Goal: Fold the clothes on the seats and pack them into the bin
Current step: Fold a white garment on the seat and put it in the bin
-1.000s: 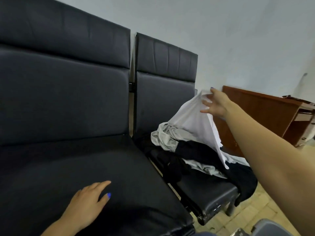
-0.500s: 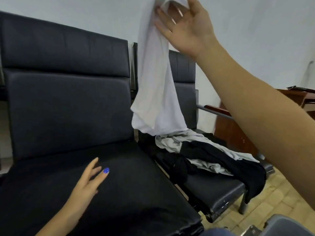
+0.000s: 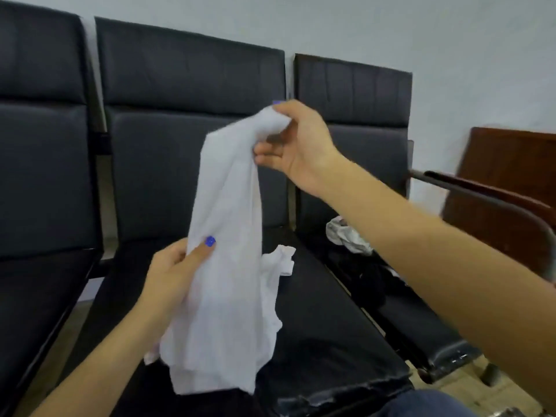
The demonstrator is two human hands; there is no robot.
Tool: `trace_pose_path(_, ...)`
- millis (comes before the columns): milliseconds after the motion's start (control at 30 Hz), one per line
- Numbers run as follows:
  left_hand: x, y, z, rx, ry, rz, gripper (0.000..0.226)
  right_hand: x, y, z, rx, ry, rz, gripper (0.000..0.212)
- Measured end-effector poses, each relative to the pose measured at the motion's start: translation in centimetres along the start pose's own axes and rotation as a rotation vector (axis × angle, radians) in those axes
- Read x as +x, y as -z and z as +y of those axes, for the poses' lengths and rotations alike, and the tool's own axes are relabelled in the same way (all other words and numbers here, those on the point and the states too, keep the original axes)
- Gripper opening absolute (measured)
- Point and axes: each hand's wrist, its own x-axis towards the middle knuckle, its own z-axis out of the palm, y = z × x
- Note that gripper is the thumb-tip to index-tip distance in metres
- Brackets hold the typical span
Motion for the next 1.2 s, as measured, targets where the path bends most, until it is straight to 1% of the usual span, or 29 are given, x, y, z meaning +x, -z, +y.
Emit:
trace_pose_path(33,0.0,0.4,-0.3,0.061,0.008,-0.012,0.037,-0.3,0.4,2.6,-0.060,-0.024,0.109,0.019)
trace_pose_path(100,-0.3,1.3,-0.5,0.178,0.052,-0.051,0.042,-1.4,1.6,8.3,-0.212,-0.156,0.249,0.021)
trace_pose_path(167,-0.9,2.2,-0.5,0.276,0.143,-0.218,0.042,-3.1,3.2,13.7,-0.252,-0.336,0.273,0.025)
trace_pose_path(233,-1.7,3.4,-0.3,0.370,0.277,-0.444,0.044,-4.5,4.9,17.6,-0.256,-0.477,0.203,0.029)
trace_pose_path(267,-2.1,4.0,-0.3,0.409,0.353,-0.569,0.048,-4.9,5.7,18.8,-0.290,-0.539,0.127,0.029)
trace_pose_path(333,-2.8,4.9,-0.2,0.487,0.496,-0.784,0.054,-5.4,6.7,19.5,-0.398,-0.678,-0.102,0.030)
trace_pose_path(400,-3.8,5.1,0.0,0.509,0.577,-0.958,0.040,-5.7,6.8,18.6,-0.523,-0.841,-0.379,0.027)
trace_pose_path(433,-4.4,5.1,0.2,0.493,0.609,-1.030,0.036,-5.9,6.7,18.1,-0.608,-0.906,-0.536,0.023)
trace_pose_path(467,-4.8,5.1,0.4,0.465,0.655,-1.089,0.037,-6.1,6.5,17.6,-0.698,-0.954,-0.692,0.017)
trace_pose_path(533,-5.4,5.0,0.5,0.436,0.777,-1.174,0.046,-6.9,5.9,17.0,-0.857,-1.010,-0.968,0.013)
trace_pose_path(567,-5.6,4.9,0.5,0.462,0.827,-1.189,0.050,-7.3,5.7,17.1,-0.912,-1.022,-1.081,0.014)
trace_pose_path(600,-5.7,4.7,0.4,0.525,0.858,-1.179,0.053,-7.7,5.6,17.2,-0.958,-1.026,-1.163,0.014)
trace_pose_path(633,-5.6,4.7,0.1,0.634,0.865,-1.131,0.057,-8.1,5.5,17.2,-0.998,-1.020,-1.208,0.011)
trace_pose_path(667,-5.3,4.7,-0.4,0.756,0.845,-1.052,0.059,-8.4,5.4,17.2,-1.023,-1.015,-1.220,0.009)
trace_pose_path(700,-5.0,4.8,-1.0,0.862,0.801,-0.963,0.058,-8.6,5.3,17.2,-1.038,-1.010,-1.202,0.012)
trace_pose_path(733,-4.5,5.0,-1.7,0.948,0.743,-0.874,0.055,-8.6,5.3,17.1,-1.054,-1.004,-1.153,0.020)
trace_pose_path(800,-3.5,5.5,-3.2,1.128,0.596,-0.701,0.044,-8.0,5.4,17.4,-1.135,-0.965,-0.979,0.039)
trace_pose_path(867,-2.5,6.2,-4.8,1.387,0.444,-0.564,0.033,-7.1,5.6,18.1,-1.264,-0.889,-0.779,0.047)
trace_pose_path(900,-2.1,6.4,-5.5,1.487,0.427,-0.546,0.037,-6.9,5.8,18.5,-1.344,-0.836,-0.703,0.047)
trace_pose_path(967,-1.7,6.3,-6.5,1.588,0.489,-0.548,0.058,-6.3,6.1,19.4,-1.449,-0.759,-0.648,0.039)
trace_pose_path(1000,-1.5,6.1,-6.7,1.598,0.511,-0.547,0.057,-6.2,6.2,20.0,-1.428,-0.761,-0.640,0.037)
trace_pose_path(1067,-1.0,5.4,-7.2,1.528,0.487,-0.556,0.037,-6.1,6.3,21.4,-1.263,-0.766,-0.632,0.032)
trace_pose_path(1100,-0.8,5.0,-7.4,1.434,0.488,-0.556,0.031,-5.9,6.2,22.0,-1.164,-0.752,-0.628,0.026)
trace_pose_path(1167,-0.8,4.2,-7.2,1.146,0.601,-0.501,0.029,-5.9,5.8,22.6,-0.938,-0.730,-0.561,0.014)
trace_pose_path(1200,-0.8,4.0,-6.9,0.962,0.687,-0.439,0.028,-5.9,5.8,22.7,-0.782,-0.730,-0.485,0.019)
